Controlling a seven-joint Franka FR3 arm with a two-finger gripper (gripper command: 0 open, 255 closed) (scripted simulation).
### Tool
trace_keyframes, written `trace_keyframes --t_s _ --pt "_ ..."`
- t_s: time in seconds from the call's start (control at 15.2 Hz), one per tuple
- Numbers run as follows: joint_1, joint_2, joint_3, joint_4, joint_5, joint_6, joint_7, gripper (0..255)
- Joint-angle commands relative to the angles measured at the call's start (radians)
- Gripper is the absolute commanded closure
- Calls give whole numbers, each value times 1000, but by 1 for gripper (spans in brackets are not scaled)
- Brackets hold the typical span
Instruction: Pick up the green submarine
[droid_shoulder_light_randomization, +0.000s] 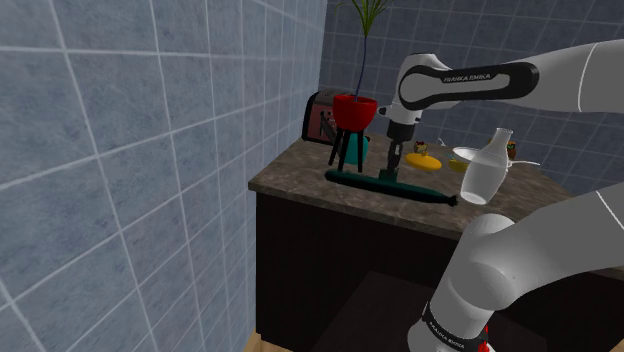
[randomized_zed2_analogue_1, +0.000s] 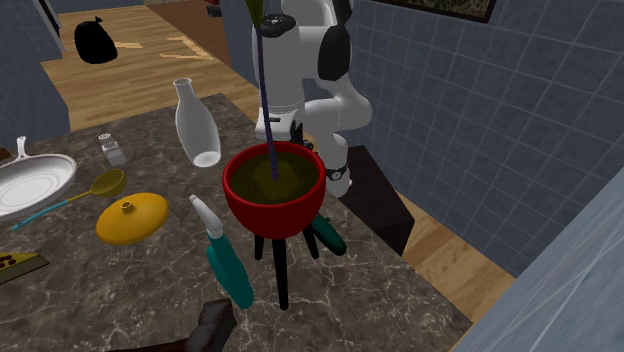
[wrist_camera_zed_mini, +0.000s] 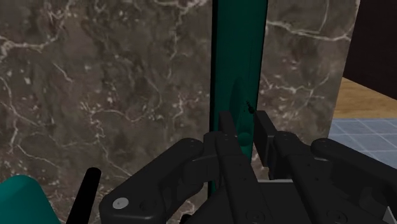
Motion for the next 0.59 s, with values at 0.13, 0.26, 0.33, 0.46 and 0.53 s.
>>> trace_keyframes --t_s 0.13,0.26,0.33,0.46,0.53 --pt "4 0 12 50 10 -50 -1 255" --pt "7 0 17 77 15 -76 -3 255" --pt "8 1 20 90 17 -89 -3 255" --pt "10 3 25 118 22 -115 -4 255" --pt "11 5 28 132 24 -127 -5 255"
